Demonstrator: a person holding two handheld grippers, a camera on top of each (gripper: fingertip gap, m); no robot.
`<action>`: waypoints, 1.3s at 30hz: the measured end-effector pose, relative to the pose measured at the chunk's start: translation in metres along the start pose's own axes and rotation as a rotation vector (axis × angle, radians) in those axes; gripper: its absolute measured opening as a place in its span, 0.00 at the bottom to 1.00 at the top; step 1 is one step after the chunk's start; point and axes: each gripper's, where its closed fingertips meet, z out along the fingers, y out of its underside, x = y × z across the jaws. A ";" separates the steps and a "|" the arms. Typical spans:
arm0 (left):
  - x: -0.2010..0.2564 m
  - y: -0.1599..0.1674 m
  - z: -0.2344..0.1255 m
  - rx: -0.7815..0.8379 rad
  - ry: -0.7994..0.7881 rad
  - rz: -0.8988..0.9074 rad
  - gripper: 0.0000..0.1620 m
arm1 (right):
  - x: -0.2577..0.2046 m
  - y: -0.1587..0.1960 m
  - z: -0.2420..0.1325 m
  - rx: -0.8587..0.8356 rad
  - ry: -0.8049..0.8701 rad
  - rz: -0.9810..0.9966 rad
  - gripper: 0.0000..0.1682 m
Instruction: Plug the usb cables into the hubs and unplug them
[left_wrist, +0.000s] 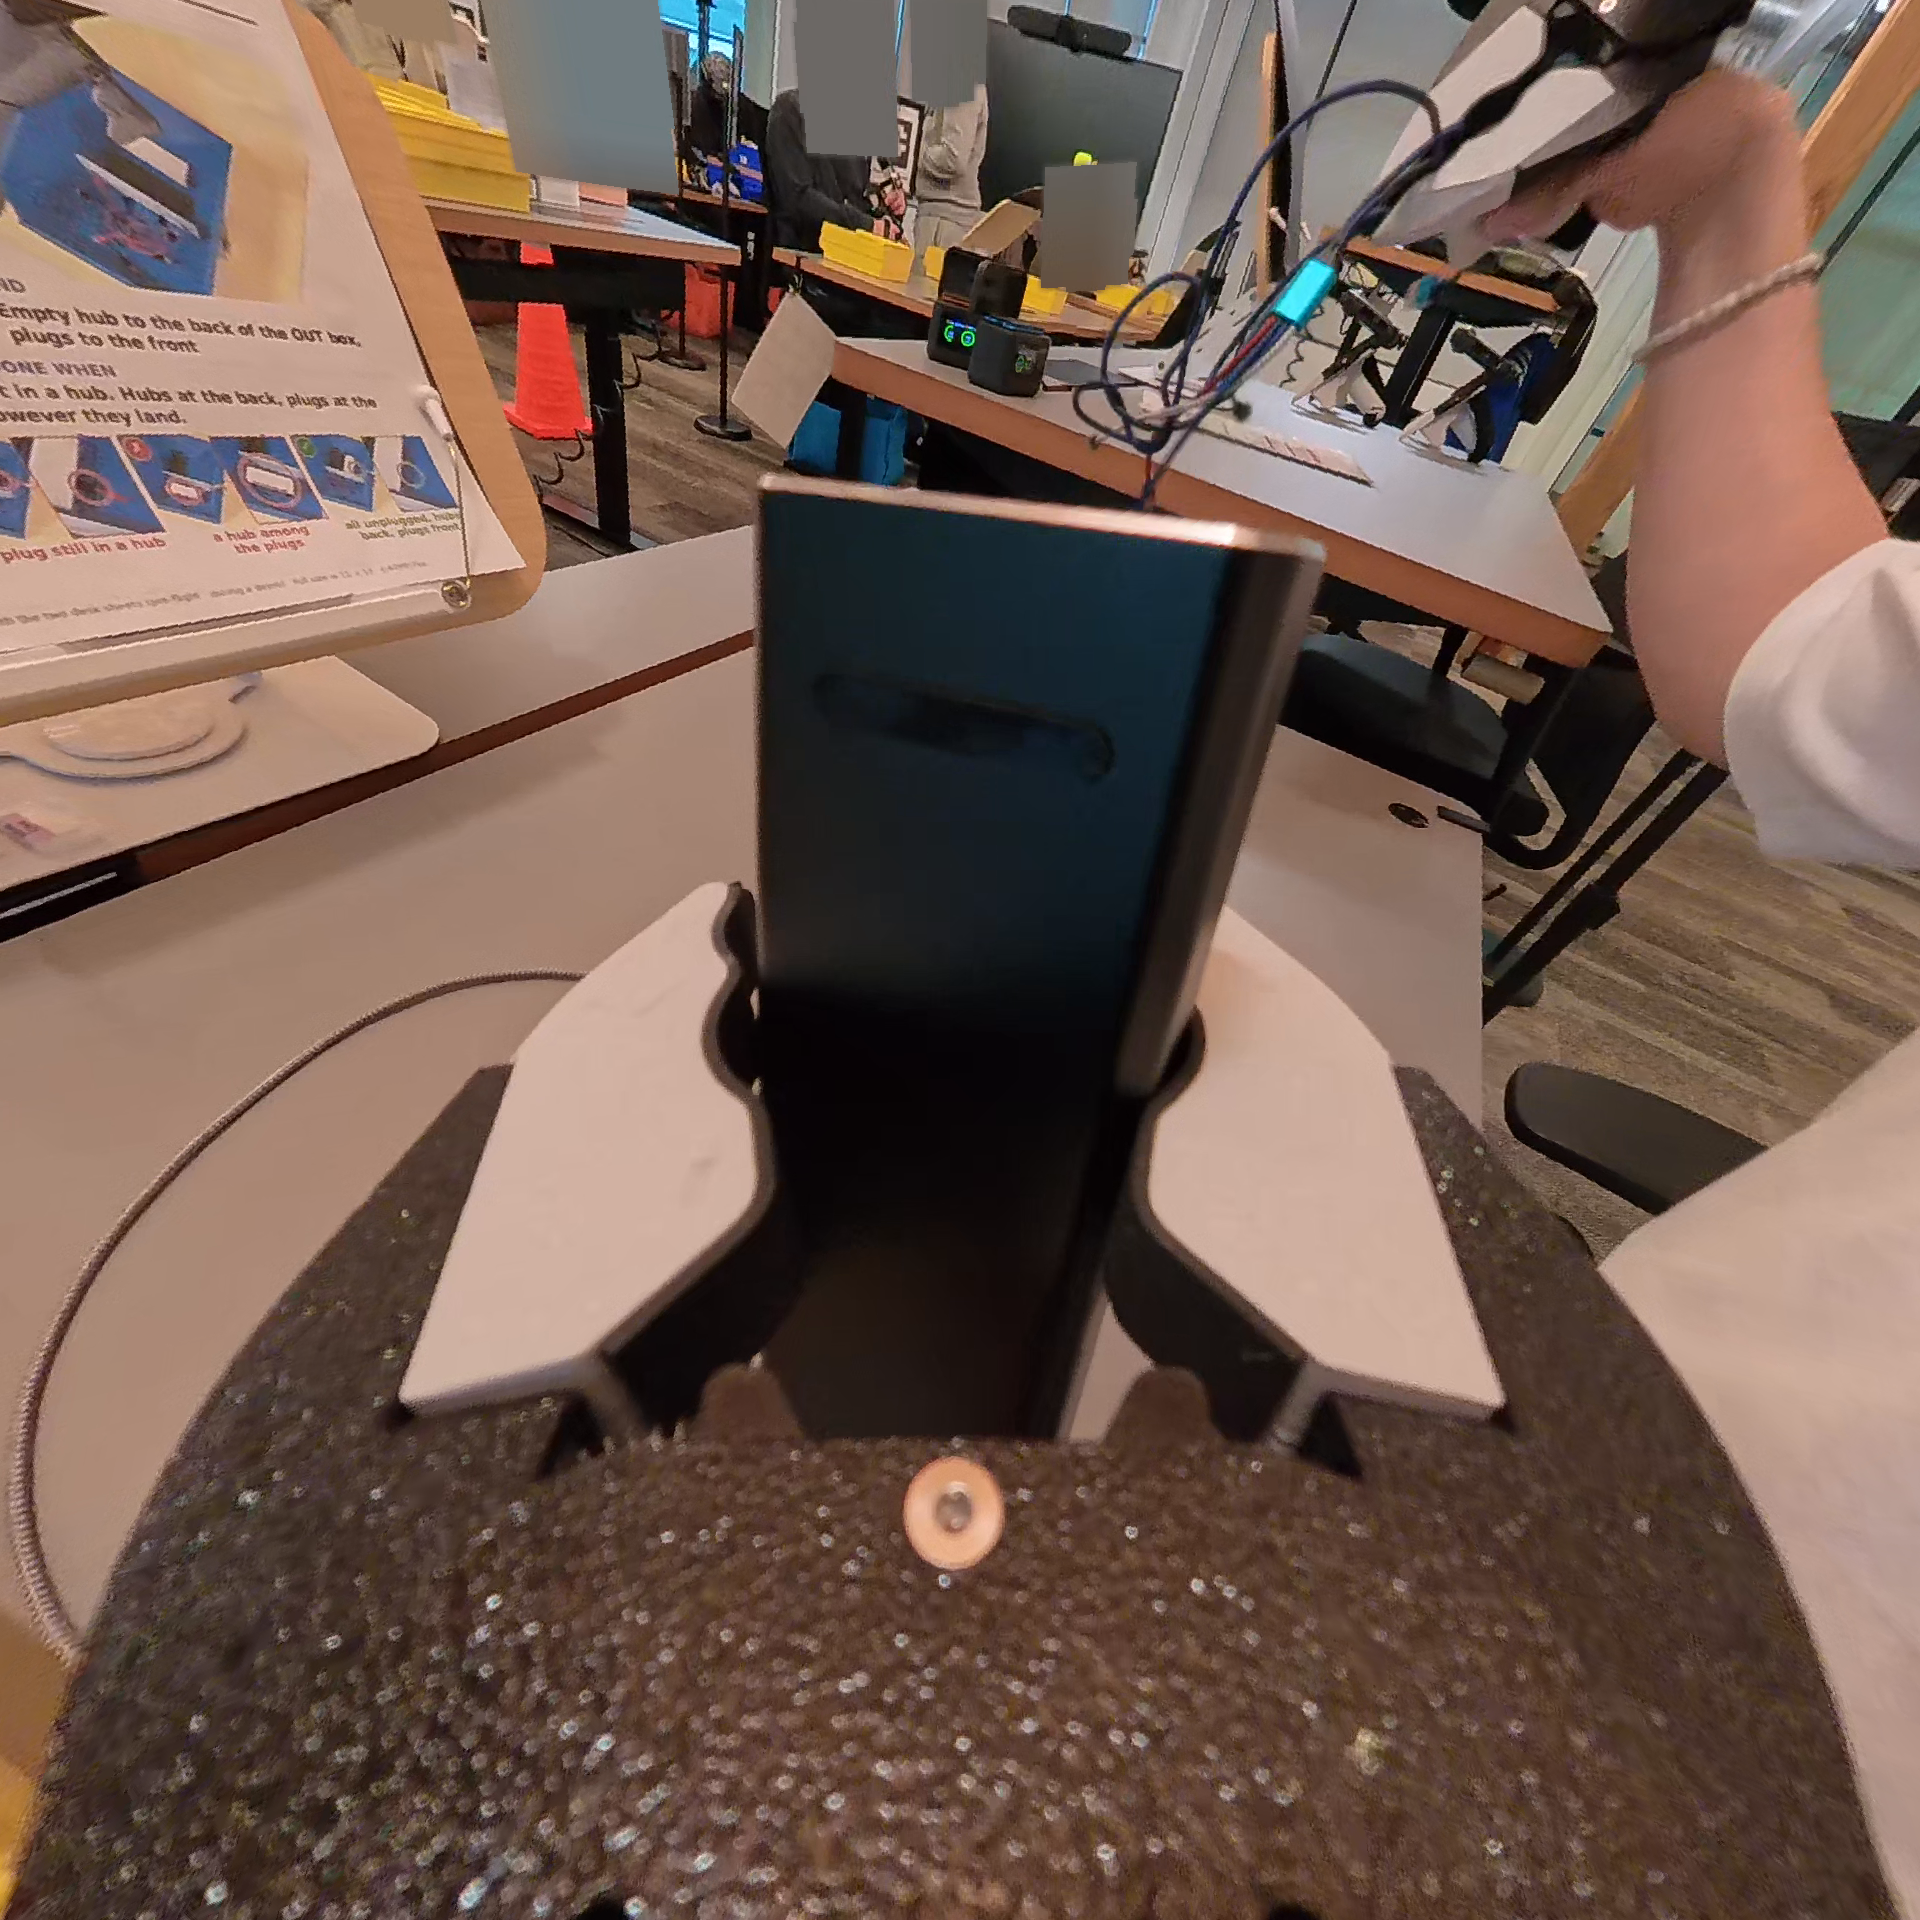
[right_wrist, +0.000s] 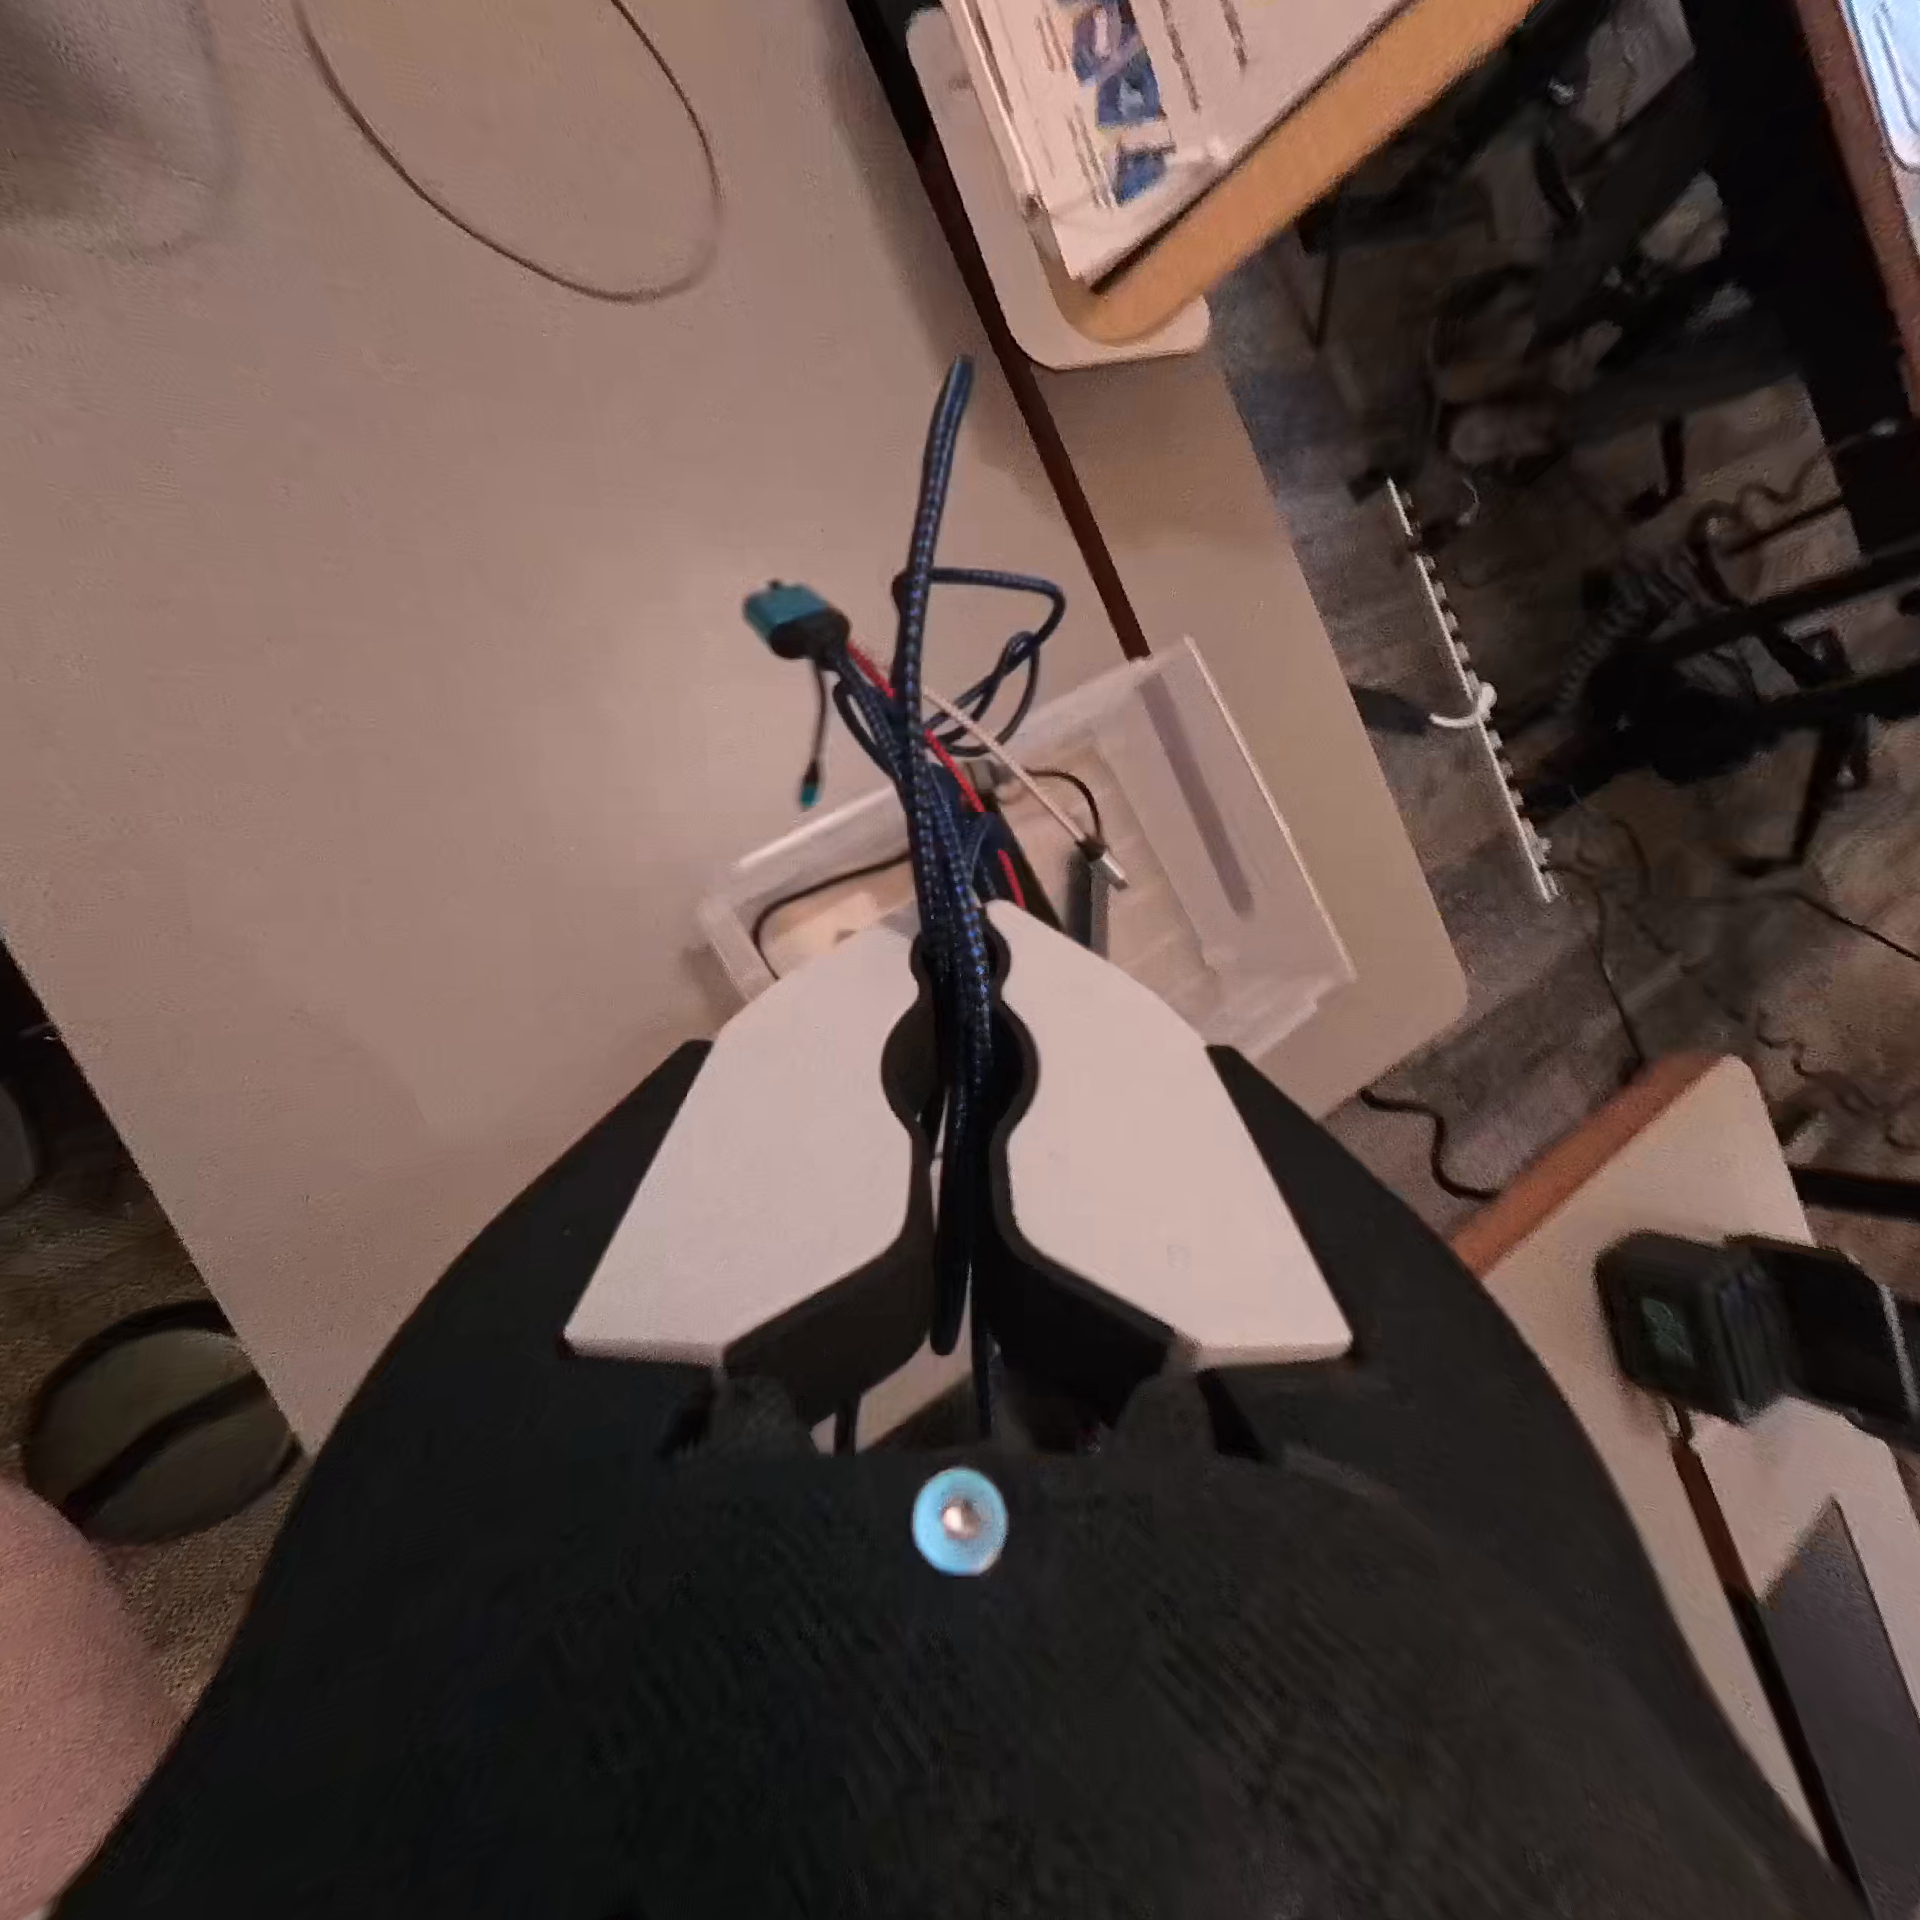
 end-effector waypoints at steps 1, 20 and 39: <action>0.000 0.000 0.001 0.001 0.004 -0.004 0.45 | -0.006 -0.005 0.004 0.034 -0.034 -0.014 0.02; 0.006 0.000 0.011 -0.014 0.035 -0.003 0.45 | 0.033 0.055 -0.055 -0.433 0.159 -0.026 0.02; 0.018 0.009 0.014 -0.012 0.058 -0.022 0.45 | -0.008 0.124 0.169 -0.507 -0.273 -0.147 0.02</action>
